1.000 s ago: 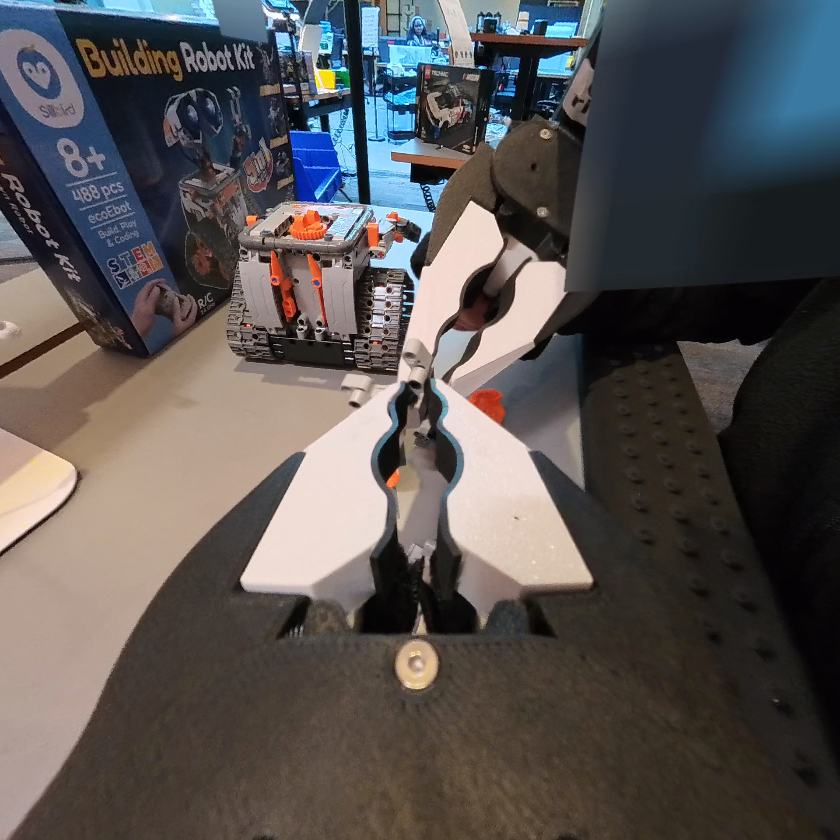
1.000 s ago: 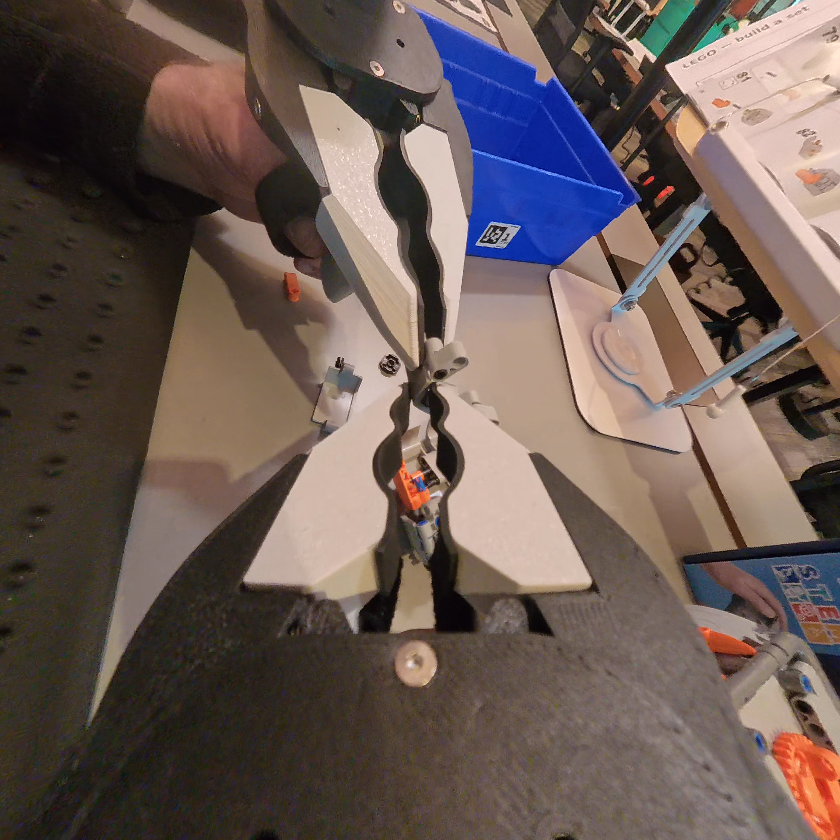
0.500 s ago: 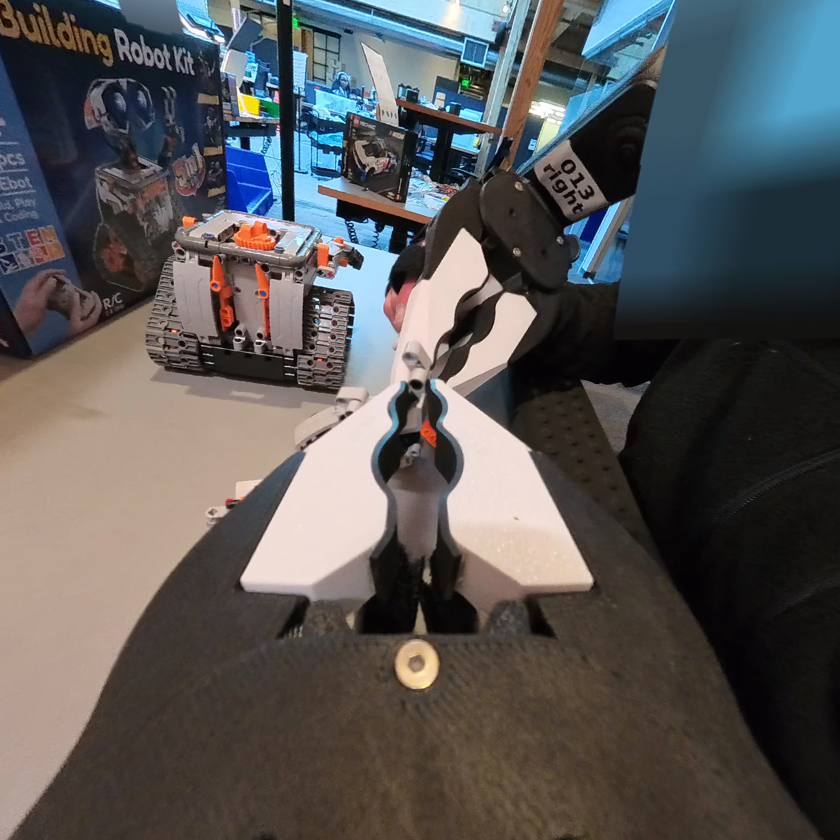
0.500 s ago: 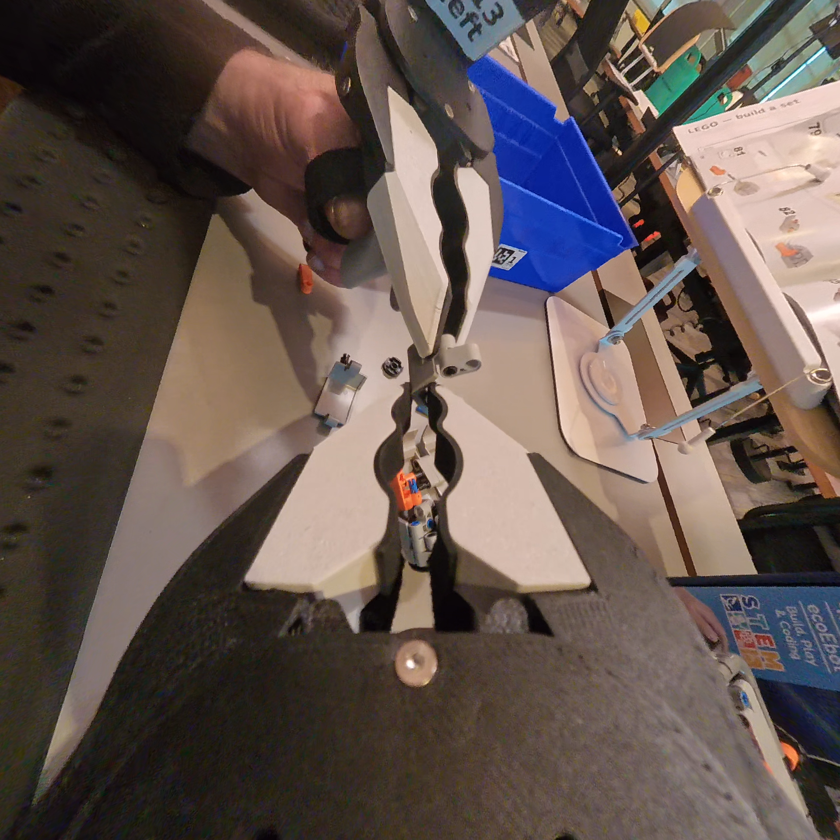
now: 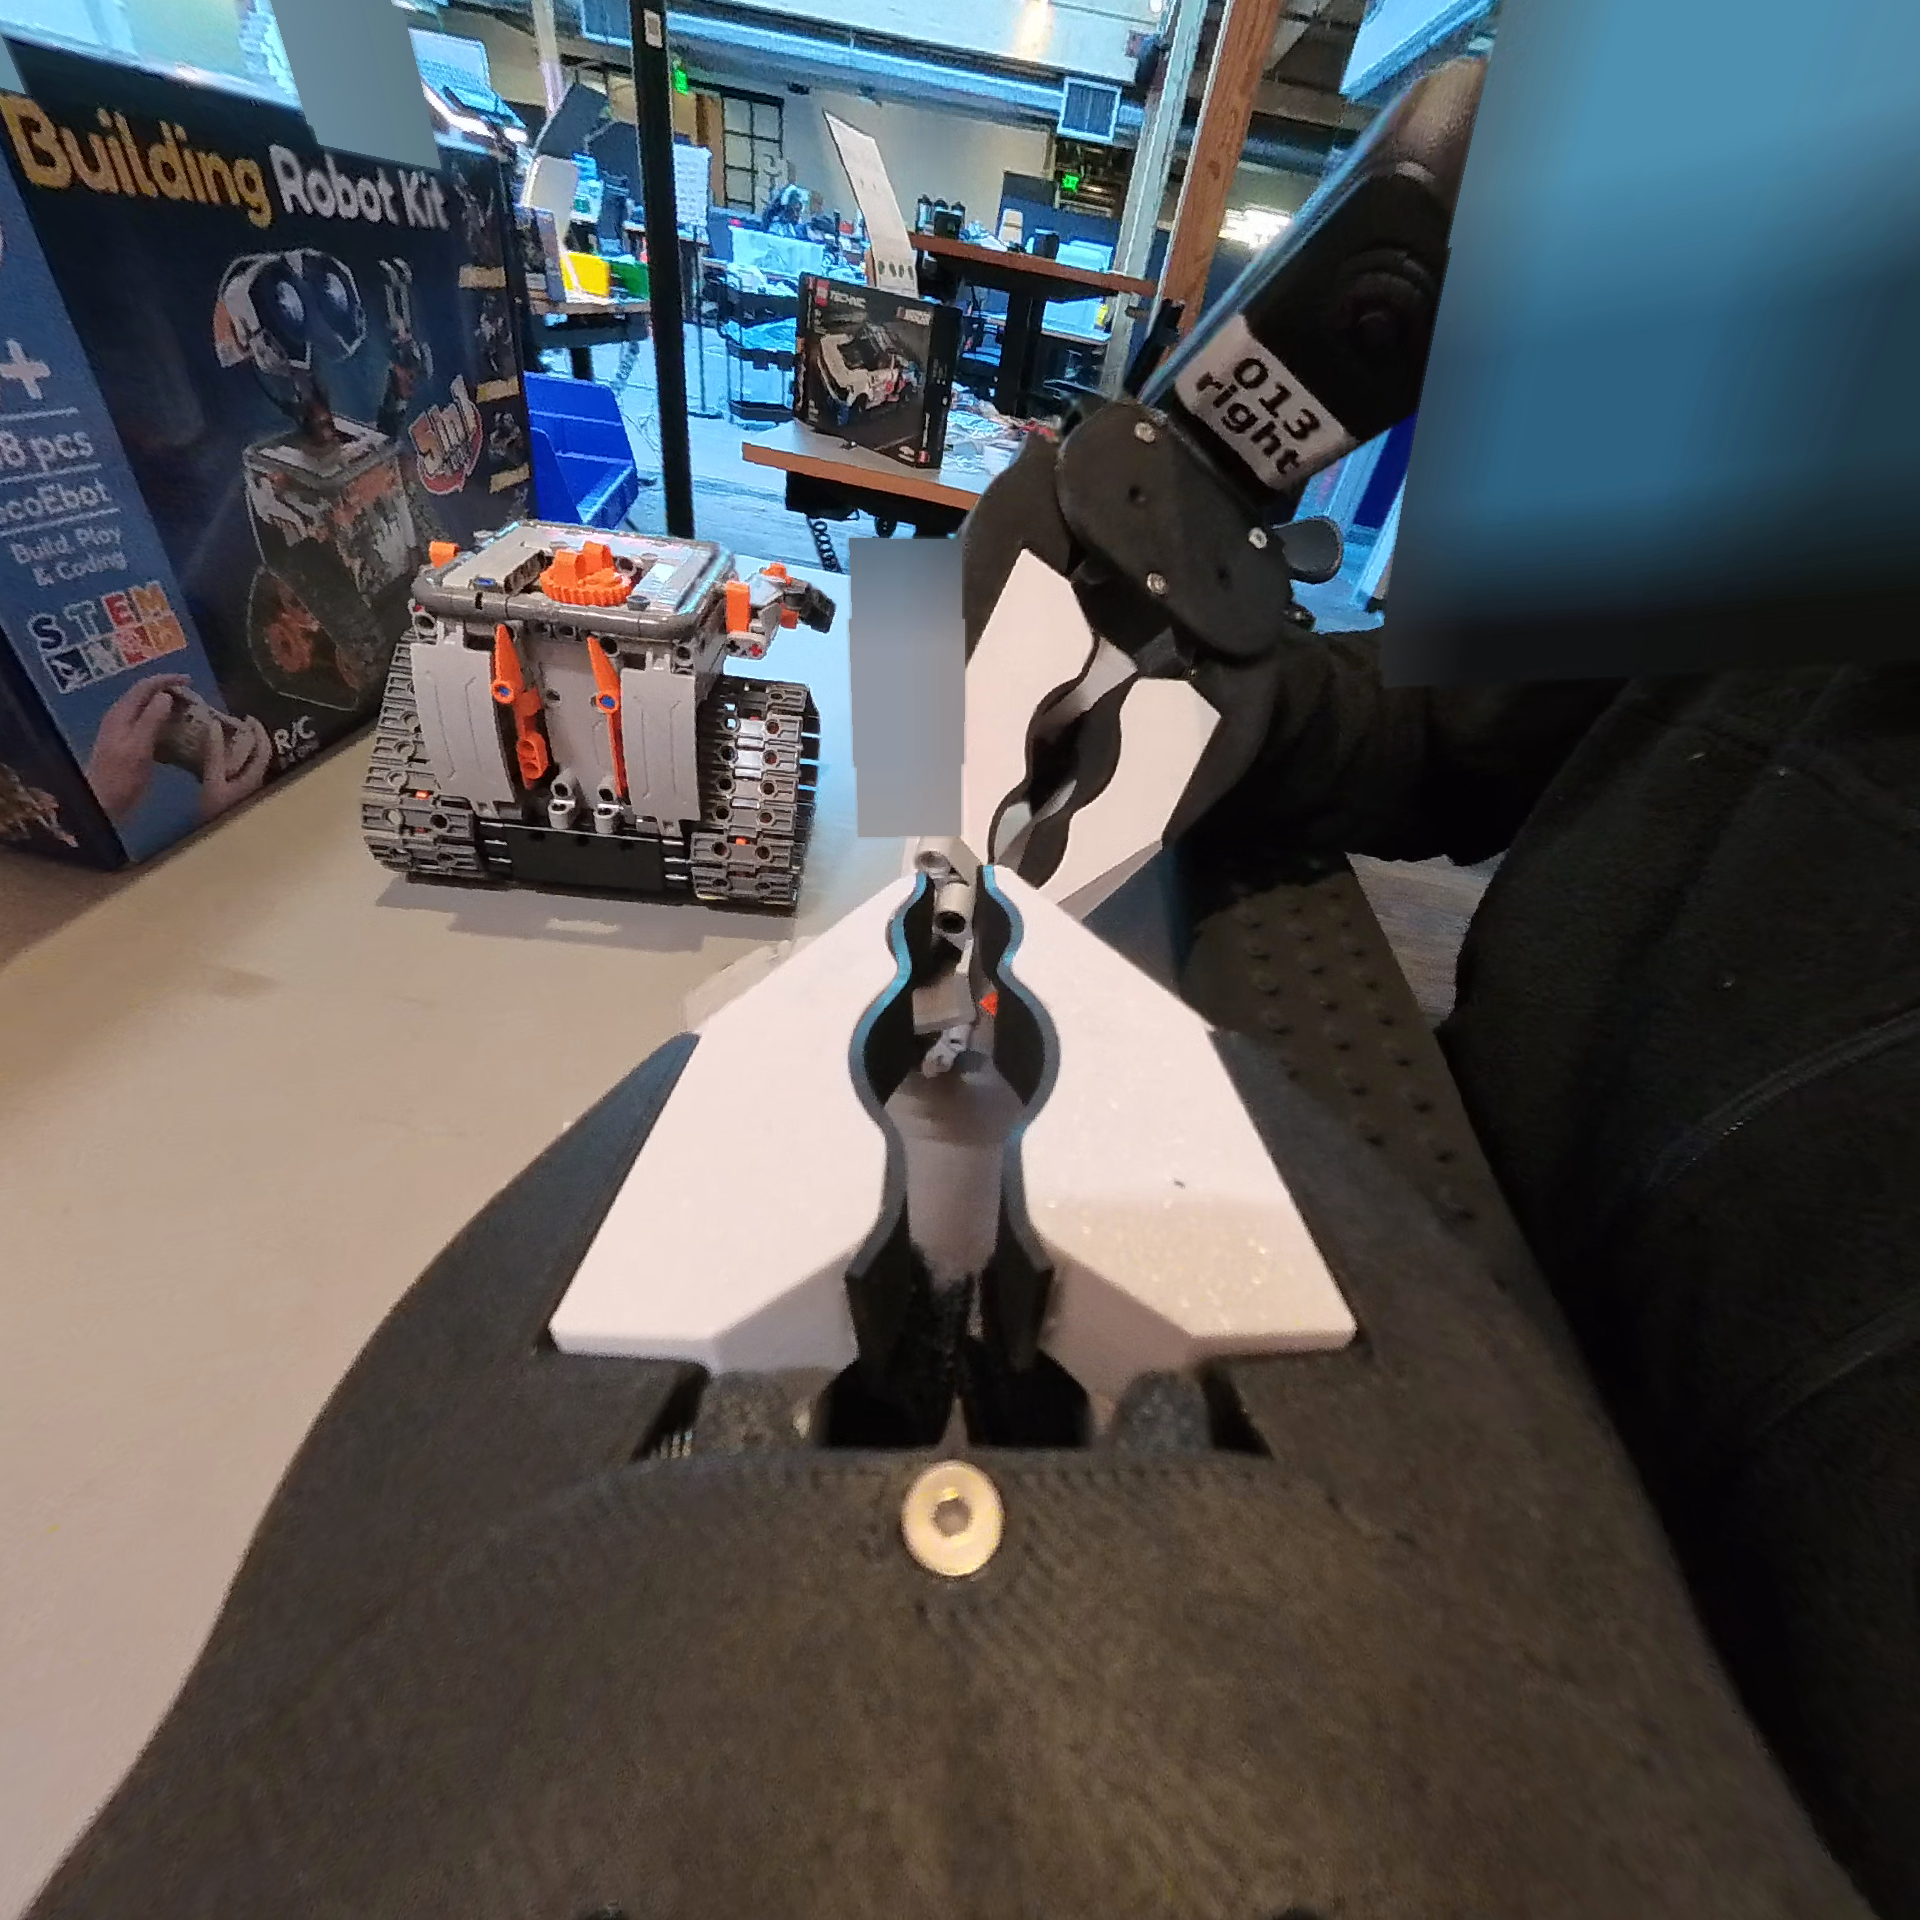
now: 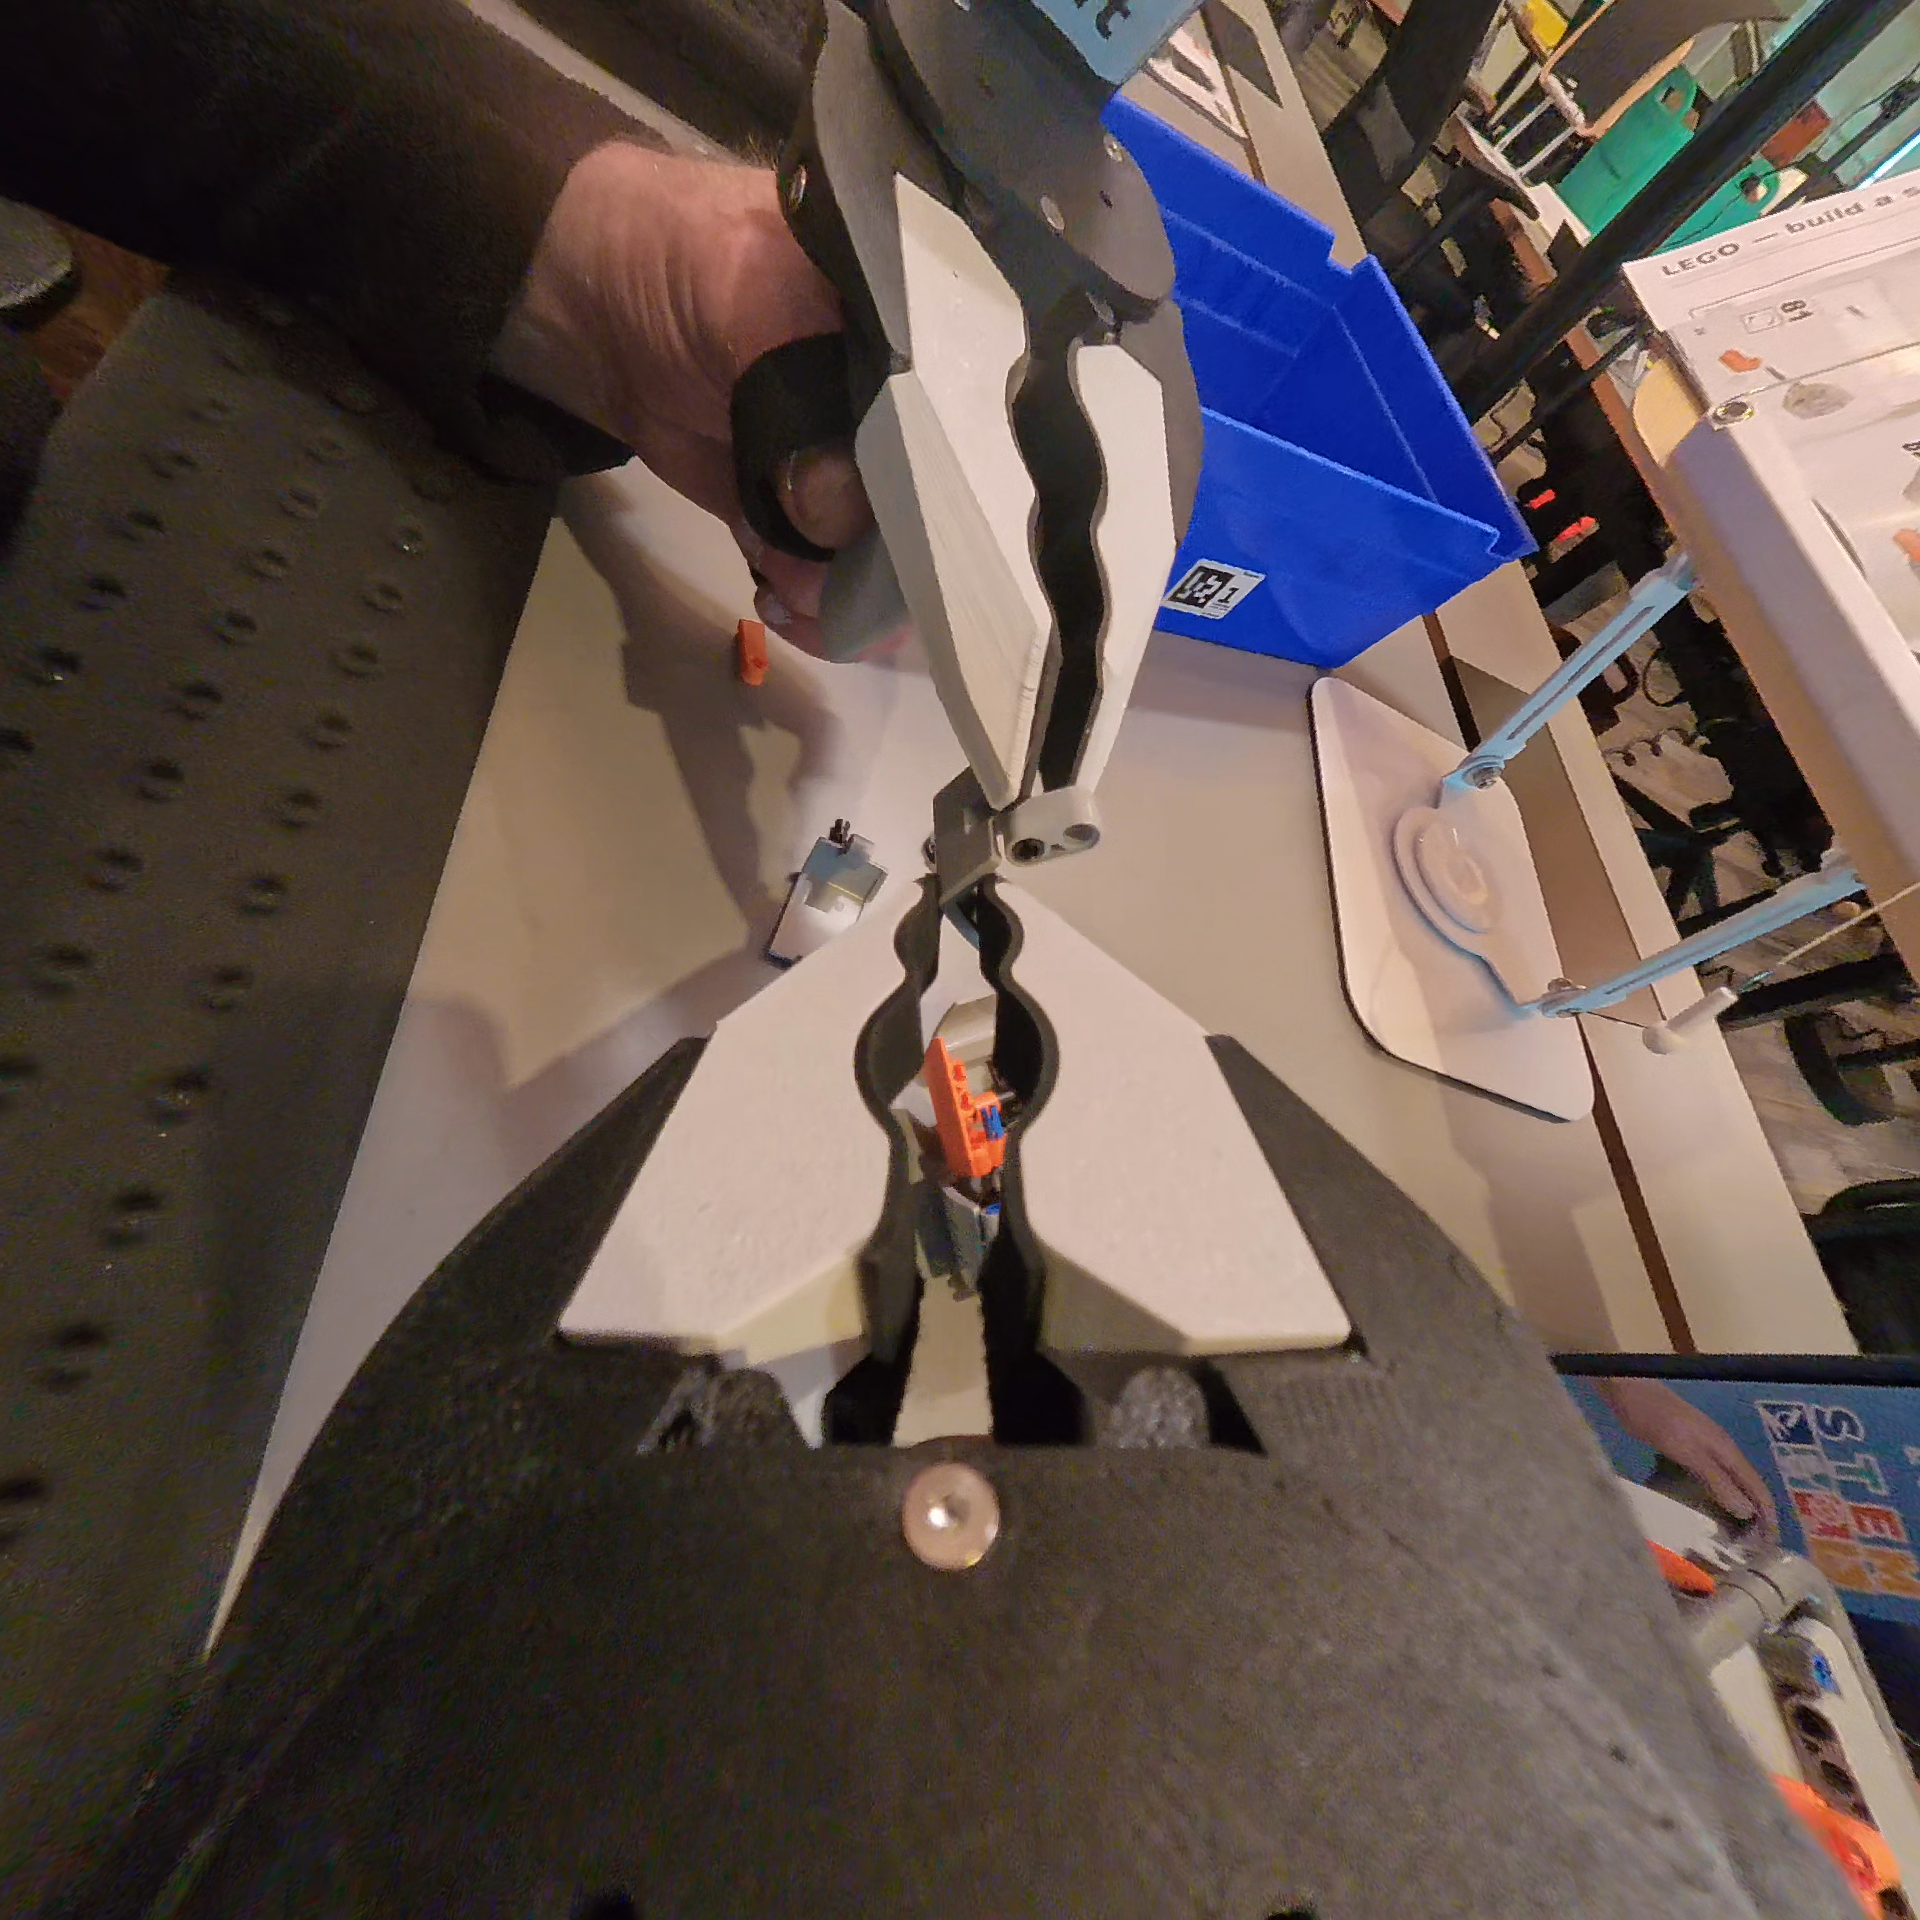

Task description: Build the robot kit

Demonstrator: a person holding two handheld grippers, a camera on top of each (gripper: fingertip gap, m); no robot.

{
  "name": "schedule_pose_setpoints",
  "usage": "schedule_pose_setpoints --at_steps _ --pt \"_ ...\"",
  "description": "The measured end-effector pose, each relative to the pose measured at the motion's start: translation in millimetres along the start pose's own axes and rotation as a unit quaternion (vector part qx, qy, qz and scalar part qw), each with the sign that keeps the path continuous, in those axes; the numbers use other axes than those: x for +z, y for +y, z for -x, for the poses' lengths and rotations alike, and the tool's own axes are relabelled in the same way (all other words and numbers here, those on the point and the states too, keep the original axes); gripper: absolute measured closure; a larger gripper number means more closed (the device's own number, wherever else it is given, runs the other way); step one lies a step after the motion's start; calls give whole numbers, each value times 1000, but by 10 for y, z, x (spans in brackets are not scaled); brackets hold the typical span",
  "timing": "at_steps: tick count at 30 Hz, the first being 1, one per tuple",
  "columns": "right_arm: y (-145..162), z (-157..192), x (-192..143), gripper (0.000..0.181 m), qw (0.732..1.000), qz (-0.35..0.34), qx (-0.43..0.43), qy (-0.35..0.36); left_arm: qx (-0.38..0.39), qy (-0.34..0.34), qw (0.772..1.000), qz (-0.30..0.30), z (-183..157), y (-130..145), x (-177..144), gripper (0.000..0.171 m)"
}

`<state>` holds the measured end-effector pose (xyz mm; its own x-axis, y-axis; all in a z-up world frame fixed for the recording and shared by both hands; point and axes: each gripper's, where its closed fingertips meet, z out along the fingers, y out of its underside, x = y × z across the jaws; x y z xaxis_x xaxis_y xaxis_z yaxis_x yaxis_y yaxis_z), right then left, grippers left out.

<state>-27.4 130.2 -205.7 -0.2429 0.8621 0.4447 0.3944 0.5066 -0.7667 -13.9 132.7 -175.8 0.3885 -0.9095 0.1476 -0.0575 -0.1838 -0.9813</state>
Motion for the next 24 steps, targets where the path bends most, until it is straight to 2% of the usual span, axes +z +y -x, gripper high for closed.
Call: schedule_pose_setpoints --at_steps 5,13,18,21,22,24 --pt "-45 1 -24 178 1000 -16 18 -9 38 -18 999 -2 -22 -44 -5 167" --pt "-53 -8 -26 178 1000 -19 20 -7 29 -14 999 -7 -21 -54 -12 167" --pt "68 -36 4 178 999 27 -19 18 24 -7 1000 -4 -37 -51 -8 159" --pt "110 -14 26 178 998 44 -40 21 37 -21 999 14 -9 6 11 164" --pt "103 -13 23 178 998 43 -41 21 34 -17 999 14 -18 9 9 171" --pt "69 0 14 178 999 35 -35 16 33 -8 999 15 -48 14 15 171"
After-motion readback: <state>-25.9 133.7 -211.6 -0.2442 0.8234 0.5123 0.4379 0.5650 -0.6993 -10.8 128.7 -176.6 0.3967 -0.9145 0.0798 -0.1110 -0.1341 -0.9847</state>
